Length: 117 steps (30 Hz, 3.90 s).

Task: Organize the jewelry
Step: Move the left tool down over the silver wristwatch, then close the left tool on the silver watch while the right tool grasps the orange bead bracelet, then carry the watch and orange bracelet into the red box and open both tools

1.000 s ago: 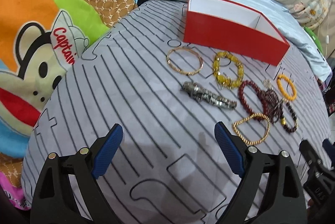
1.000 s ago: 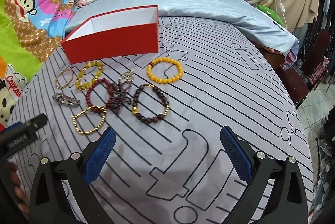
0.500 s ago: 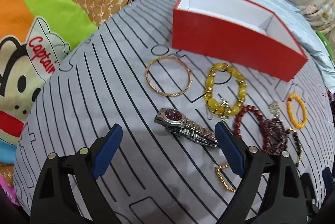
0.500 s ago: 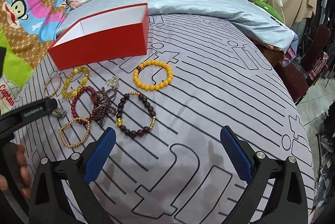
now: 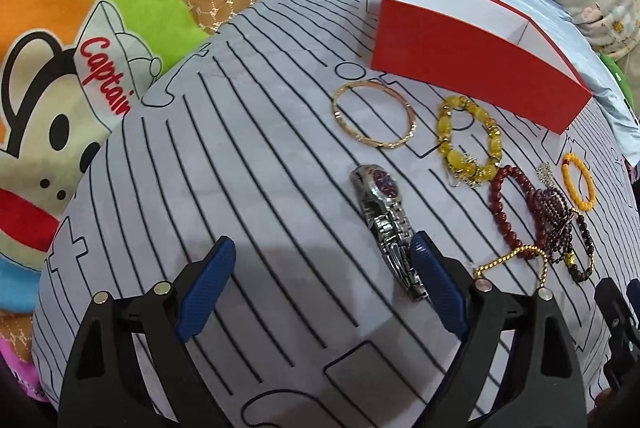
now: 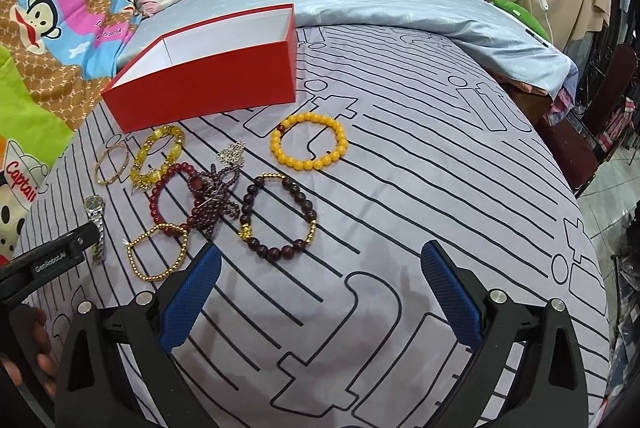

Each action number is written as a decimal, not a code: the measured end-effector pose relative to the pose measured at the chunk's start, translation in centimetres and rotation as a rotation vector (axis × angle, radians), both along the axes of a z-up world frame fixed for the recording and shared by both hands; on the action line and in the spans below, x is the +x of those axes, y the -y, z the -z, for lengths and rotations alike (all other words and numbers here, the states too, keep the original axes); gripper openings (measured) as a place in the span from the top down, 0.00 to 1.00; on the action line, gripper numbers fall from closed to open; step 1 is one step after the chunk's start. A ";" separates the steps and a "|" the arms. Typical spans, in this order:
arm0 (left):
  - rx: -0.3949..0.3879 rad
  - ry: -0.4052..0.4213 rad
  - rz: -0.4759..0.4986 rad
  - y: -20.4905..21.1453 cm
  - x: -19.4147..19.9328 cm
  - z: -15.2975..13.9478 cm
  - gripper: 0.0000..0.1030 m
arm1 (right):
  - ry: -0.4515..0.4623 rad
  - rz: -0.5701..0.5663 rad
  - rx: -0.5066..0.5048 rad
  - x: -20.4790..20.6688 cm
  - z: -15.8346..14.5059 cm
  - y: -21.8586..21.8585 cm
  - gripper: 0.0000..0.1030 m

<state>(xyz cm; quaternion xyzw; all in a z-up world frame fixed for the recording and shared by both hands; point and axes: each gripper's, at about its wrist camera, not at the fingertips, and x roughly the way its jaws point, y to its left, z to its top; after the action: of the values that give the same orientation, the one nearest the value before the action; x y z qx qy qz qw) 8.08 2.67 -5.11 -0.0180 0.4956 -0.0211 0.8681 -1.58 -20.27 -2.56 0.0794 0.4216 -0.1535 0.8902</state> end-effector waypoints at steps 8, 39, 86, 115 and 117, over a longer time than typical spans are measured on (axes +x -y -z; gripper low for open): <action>0.003 -0.004 0.053 2.7 1.6 0.1 0.29 | -0.002 0.002 -0.001 0.2 0.0 -0.1 0.05; -0.033 0.039 0.115 1.2 0.9 -0.6 0.90 | -0.039 0.011 0.045 9.0 1.8 5.0 0.89; -0.165 0.231 0.421 10.6 16.5 -13.7 0.90 | 0.163 -0.301 0.248 21.8 -9.7 3.9 0.94; 0.026 0.250 0.267 8.0 15.8 -9.1 0.58 | 0.163 -0.193 0.000 17.0 -7.8 2.9 0.58; 0.023 0.258 0.258 7.4 14.3 -9.3 0.54 | 0.172 -0.198 0.004 15.1 -7.9 2.7 0.56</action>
<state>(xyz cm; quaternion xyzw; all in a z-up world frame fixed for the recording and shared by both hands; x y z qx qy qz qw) 22.39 -4.77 4.21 0.0585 0.3783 -0.1287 0.9148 13.52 -22.98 5.38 0.0521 0.3499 -0.0567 0.9336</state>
